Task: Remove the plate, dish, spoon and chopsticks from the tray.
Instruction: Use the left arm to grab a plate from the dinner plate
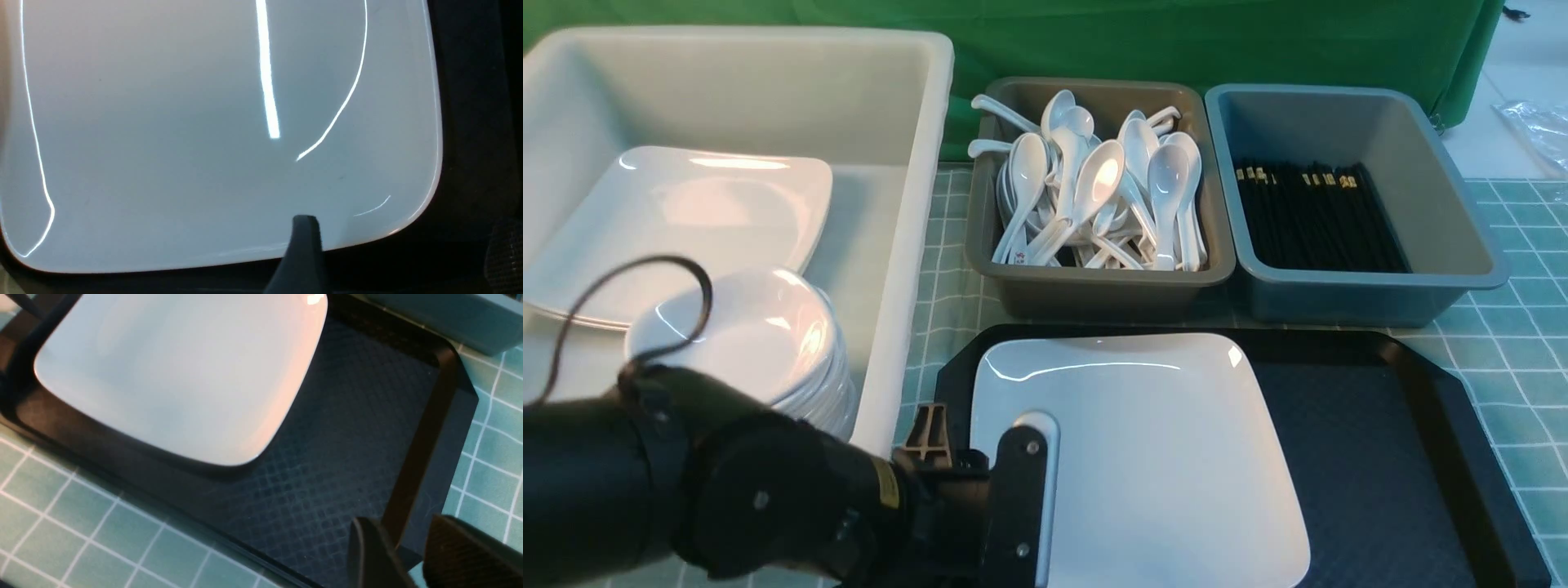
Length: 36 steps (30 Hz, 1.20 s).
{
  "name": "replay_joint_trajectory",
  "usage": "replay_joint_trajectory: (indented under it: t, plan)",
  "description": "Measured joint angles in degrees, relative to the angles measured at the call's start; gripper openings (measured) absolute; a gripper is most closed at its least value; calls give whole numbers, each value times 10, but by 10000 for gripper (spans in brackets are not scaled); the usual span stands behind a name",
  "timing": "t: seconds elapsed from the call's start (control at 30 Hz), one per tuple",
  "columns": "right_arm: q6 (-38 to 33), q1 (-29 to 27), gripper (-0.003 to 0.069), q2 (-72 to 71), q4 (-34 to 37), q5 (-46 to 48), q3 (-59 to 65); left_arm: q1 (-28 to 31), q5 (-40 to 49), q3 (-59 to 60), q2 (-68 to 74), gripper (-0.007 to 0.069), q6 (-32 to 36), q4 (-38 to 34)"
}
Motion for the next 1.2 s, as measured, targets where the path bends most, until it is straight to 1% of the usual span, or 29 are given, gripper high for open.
replay_joint_trajectory:
  t: [0.07, 0.13, 0.23, 0.43, 0.53, 0.77, 0.83, 0.97, 1.07, 1.2]
  plan:
    - [4, 0, 238, 0, 0, 0, 0, 0, -16, 6, 9, 573, 8, 1]
    - [6, 0, 238, 0, 0, 0, 0, 0, -36, 10, 25, 573, 15, 1]
    - [6, 0, 238, 0, 0, 0, 0, 0, -59, 10, 45, 547, 18, 1]
    - [6, 0, 237, 0, 1, 0, 0, 0, -104, 10, 91, 472, 18, 1]
    - [6, 0, 237, 0, 2, 0, 0, 0, -111, 10, 98, 464, 19, 1]
    - [6, 0, 238, 0, 2, -2, 0, 0, -167, 4, 125, 449, 18, 1]
    - [6, 0, 238, 0, 2, -2, 0, -1, -168, 4, 127, 427, 17, 1]
    - [6, 0, 238, 0, 2, -2, 0, -7, -162, 4, 127, 284, 18, 3]
    - [6, 0, 238, 0, 2, -2, 0, -18, -155, 4, 119, 262, 20, 12]
    - [6, 0, 238, 0, 5, -2, 0, -41, -124, 5, 92, 225, 3, 12]
